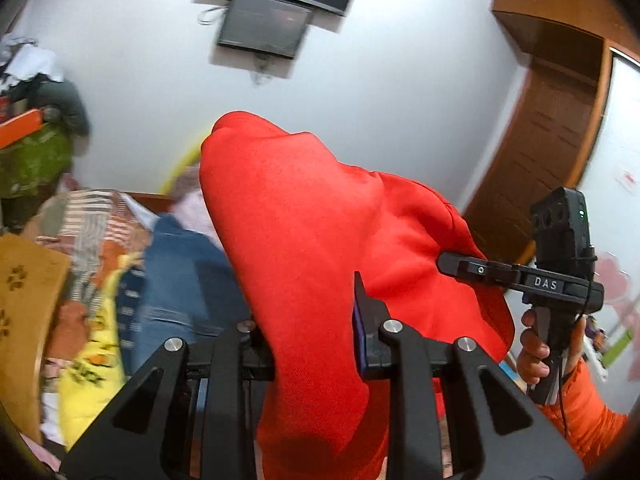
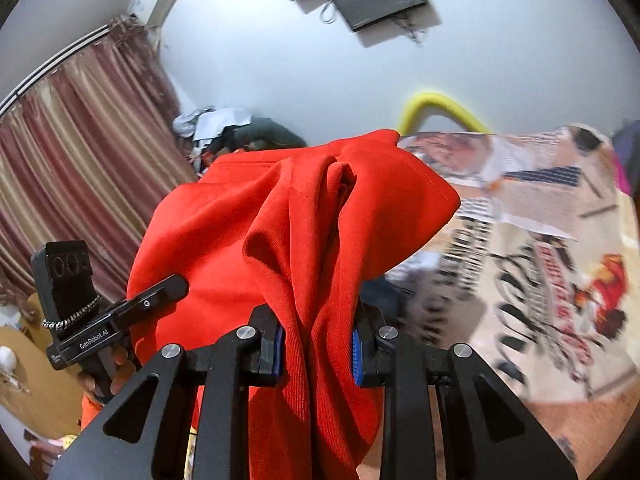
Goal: Fold large clothes
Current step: 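Grasp the folded red jacket with both grippers and lift it, then lower the red jacket onto the folded jeans with both grippers, release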
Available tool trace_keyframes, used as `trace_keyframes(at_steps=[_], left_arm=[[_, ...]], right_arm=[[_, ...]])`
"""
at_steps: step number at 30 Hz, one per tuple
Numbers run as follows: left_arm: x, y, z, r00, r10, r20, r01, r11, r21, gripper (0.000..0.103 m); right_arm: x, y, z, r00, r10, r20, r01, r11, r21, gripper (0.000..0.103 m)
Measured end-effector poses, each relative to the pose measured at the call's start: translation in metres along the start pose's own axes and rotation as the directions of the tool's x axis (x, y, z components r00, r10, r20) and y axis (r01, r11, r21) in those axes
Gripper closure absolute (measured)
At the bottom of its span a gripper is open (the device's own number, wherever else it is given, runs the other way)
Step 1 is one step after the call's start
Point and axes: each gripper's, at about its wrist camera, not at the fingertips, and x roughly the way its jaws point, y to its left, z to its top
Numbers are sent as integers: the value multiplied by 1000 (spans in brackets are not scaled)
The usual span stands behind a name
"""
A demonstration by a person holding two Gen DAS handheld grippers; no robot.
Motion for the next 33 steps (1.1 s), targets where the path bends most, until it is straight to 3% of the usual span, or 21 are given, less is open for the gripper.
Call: trace_keyframes(at_steps=[4, 8, 12, 14, 16, 18, 21, 24, 28, 33], left_arm=[[20, 51, 0, 995, 95, -37, -96, 995, -20, 77], [54, 119, -21, 973, 178, -146, -190, 979, -71, 73], [70, 180, -39, 982, 90, -168, -131, 960, -249, 66], [73, 187, -43, 982, 90, -165, -129, 961, -244, 63], [74, 185, -43, 980, 111, -167, -145, 967, -211, 61], [72, 181, -42, 976, 126, -178, -161, 966, -201, 51], [63, 169, -42, 961, 209, -182, -237, 960, -148, 40], [46, 144, -45, 938, 309, -156, -324, 942, -83, 39], [18, 113, -45, 917, 383, -111, -387, 922, -17, 39], [-29, 64, -43, 912, 411, -15, -409, 910, 63, 39]], right_arm=[[60, 6, 2, 999, 28, -44, -28, 999, 17, 81], [131, -2, -9, 989, 16, -145, -7, 998, 60, 83], [203, -19, -32, 957, -97, -273, 110, 993, 35, 85], [220, -26, -42, 949, -104, -299, 121, 992, 40, 83], [221, -26, -43, 949, -111, -294, 133, 990, 56, 81], [215, -23, -41, 947, -123, -297, 141, 989, 39, 76], [199, -15, -40, 940, -163, -300, 175, 985, 12, 66], [178, -7, -38, 942, -192, -277, 198, 980, -5, 64], [149, 5, -37, 946, -238, -223, 229, 971, -63, 64], [94, 37, -36, 959, -271, -82, 258, 955, -146, 64]])
